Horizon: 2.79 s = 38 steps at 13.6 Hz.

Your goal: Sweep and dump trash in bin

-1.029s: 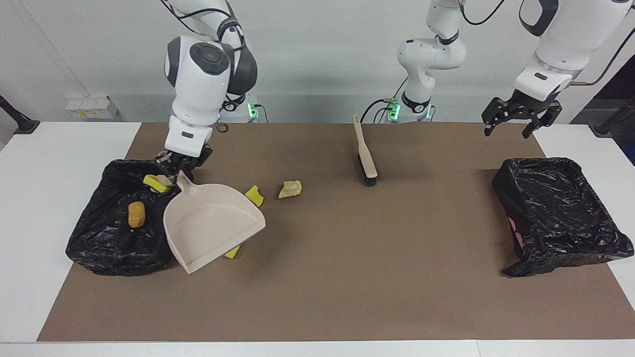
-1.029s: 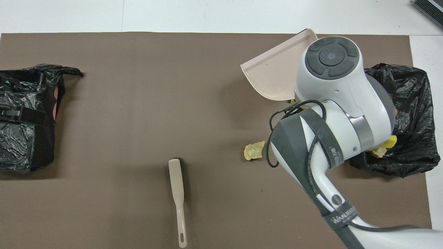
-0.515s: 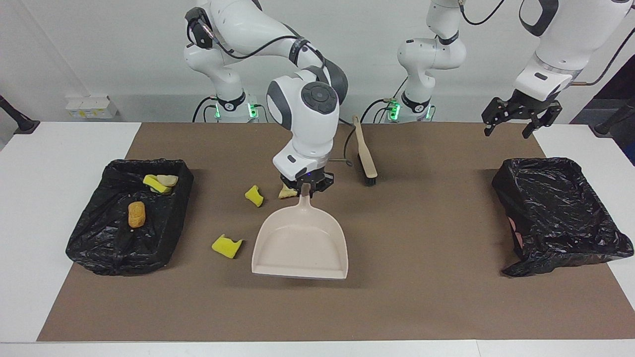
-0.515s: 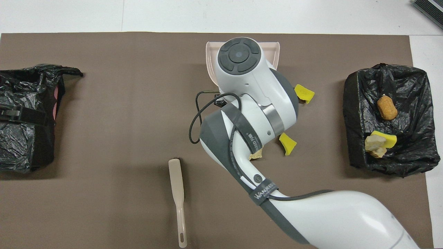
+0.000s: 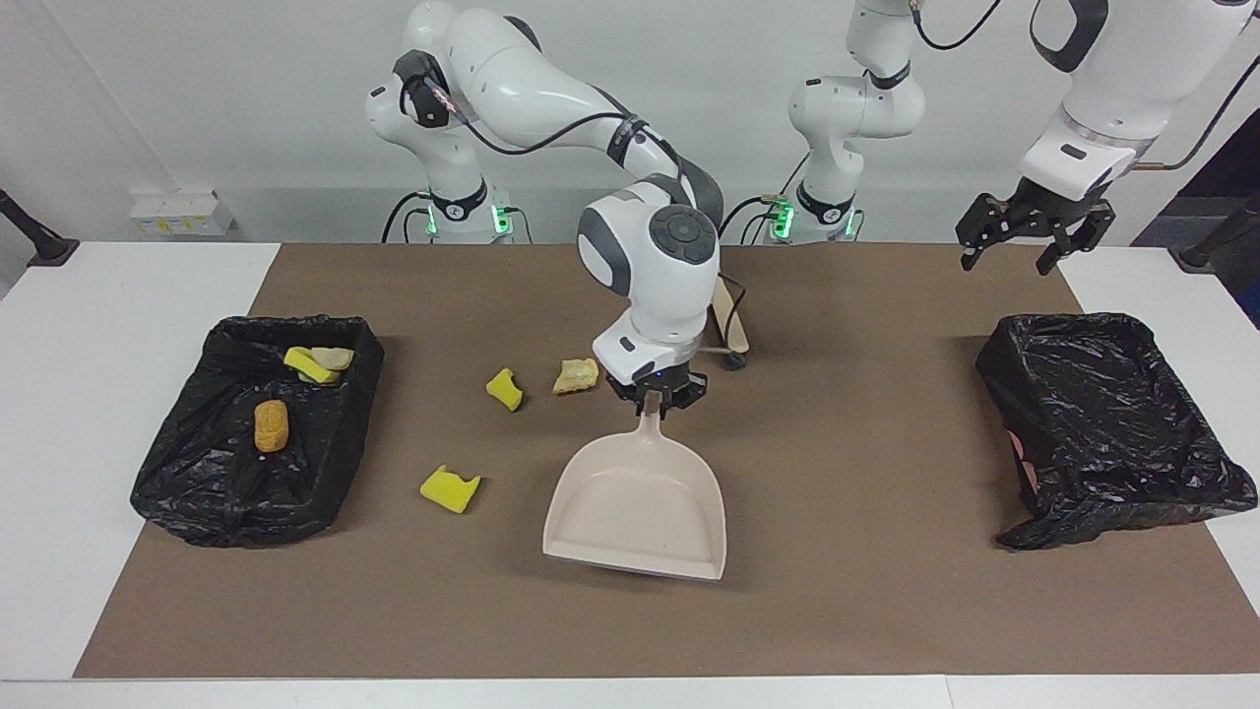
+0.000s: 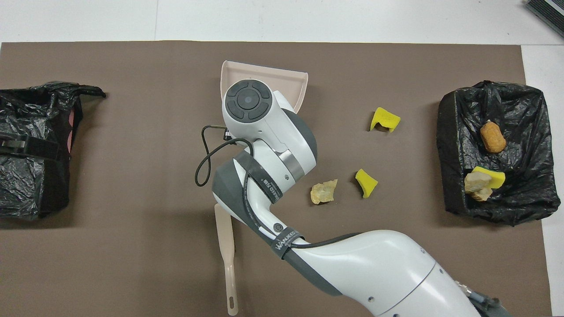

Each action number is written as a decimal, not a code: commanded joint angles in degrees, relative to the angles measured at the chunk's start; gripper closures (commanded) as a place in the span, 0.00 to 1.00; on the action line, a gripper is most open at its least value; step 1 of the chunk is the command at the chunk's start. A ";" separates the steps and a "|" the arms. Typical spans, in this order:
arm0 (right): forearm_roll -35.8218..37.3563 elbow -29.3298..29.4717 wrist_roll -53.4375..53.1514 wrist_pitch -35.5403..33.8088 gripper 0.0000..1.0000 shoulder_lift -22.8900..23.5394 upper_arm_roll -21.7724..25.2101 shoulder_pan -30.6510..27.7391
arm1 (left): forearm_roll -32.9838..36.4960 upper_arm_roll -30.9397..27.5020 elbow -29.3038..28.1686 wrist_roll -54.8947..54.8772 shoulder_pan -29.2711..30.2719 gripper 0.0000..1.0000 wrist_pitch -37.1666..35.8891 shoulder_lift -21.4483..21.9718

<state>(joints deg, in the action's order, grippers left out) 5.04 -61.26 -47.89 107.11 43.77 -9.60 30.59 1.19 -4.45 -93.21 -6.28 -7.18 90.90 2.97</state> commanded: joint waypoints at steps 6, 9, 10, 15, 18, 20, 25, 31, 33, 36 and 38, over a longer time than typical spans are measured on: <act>-1.43 1.94 -1.16 3.81 0.99 3.16 -2.70 -0.09 | 1.01 0.58 -0.75 -0.67 0.68 0.00 0.34 0.72; -2.40 0.80 -0.98 3.46 0.78 2.46 -3.76 -0.97 | 1.01 0.58 -0.75 -0.67 0.68 0.00 0.34 0.72; -2.31 0.71 -0.98 3.20 0.74 2.37 -3.76 -0.89 | 1.01 0.58 -0.75 -0.67 0.68 0.00 0.34 0.72; -1.43 0.71 -0.98 3.11 0.44 2.10 -3.76 -0.88 | 1.01 0.58 -0.75 -0.67 0.68 0.00 0.34 0.72; -1.96 0.71 -0.80 3.28 0.08 0.80 -3.68 -2.19 | 1.01 0.49 -0.75 -0.67 0.68 0.00 0.34 0.72; -2.22 0.19 -0.37 3.19 0.00 -1.49 -3.68 -3.08 | 1.01 0.49 -0.75 -0.67 0.68 0.00 0.34 0.72; -2.57 -6.57 -0.28 -0.13 0.00 -11.50 -3.76 -6.77 | 1.01 0.58 -0.75 -0.67 0.68 0.00 0.34 0.72; -7.32 -7.46 1.84 -5.94 0.00 -15.46 -4.38 -9.77 | 1.01 0.58 -0.75 -0.67 0.68 0.00 0.34 0.72; -7.49 -11.75 1.39 -6.39 0.00 -18.88 -4.55 -8.71 | 1.01 0.58 -0.75 -0.67 0.68 0.00 0.34 0.72; -7.67 -18.16 0.61 -6.30 0.00 -23.54 -4.47 -6.25 | 1.01 0.58 -0.75 -0.67 0.68 0.00 0.34 0.72; -7.76 -25.01 -0.36 -4.90 0.00 -27.93 -4.55 -3.71 | 1.01 0.58 -0.75 -0.67 0.68 0.00 0.34 0.72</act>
<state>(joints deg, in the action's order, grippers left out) -1.25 -76.70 -47.35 100.17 22.18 -14.04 25.89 1.19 -4.44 -93.21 -6.29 -7.18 90.90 2.98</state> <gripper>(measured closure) 0.000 0.000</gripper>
